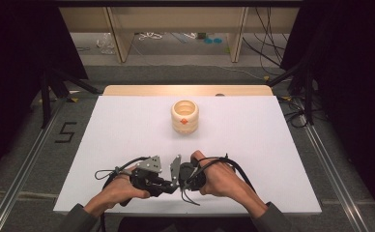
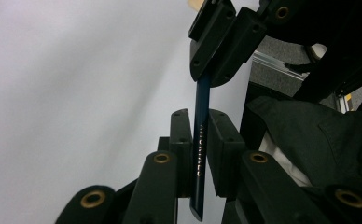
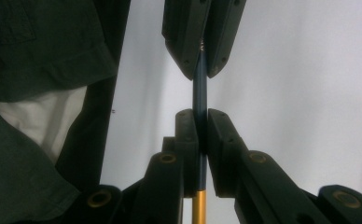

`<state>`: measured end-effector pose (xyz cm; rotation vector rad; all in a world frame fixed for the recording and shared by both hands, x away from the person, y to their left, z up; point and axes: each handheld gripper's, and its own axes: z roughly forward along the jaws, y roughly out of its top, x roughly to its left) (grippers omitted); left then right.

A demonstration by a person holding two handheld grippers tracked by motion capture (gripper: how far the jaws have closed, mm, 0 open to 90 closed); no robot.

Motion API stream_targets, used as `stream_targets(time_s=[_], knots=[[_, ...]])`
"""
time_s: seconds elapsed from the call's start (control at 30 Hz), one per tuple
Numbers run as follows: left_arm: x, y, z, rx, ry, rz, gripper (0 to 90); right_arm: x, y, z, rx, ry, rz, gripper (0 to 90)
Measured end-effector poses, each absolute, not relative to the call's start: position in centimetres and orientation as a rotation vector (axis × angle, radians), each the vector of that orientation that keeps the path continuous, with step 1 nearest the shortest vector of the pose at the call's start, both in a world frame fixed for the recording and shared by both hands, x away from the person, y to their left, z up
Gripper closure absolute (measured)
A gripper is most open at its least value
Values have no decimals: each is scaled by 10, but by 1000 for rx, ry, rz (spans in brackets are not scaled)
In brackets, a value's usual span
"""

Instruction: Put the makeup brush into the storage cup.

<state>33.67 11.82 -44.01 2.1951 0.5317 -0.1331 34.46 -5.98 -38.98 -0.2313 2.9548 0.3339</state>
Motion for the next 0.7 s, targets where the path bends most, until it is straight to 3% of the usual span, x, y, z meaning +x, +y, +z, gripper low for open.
stream_targets(time_s=[0.3,0.47,0.7], knots=[[339,119,-441,2203,450,-106,845,347,-61,-391,-293,2966,374,820],[338,120,-439,2210,448,-86,846,347,-68,-381,-208,2902,429,640],[339,123,-437,2191,460,-51,846,351,-89,-364,-15,2854,599,501]])
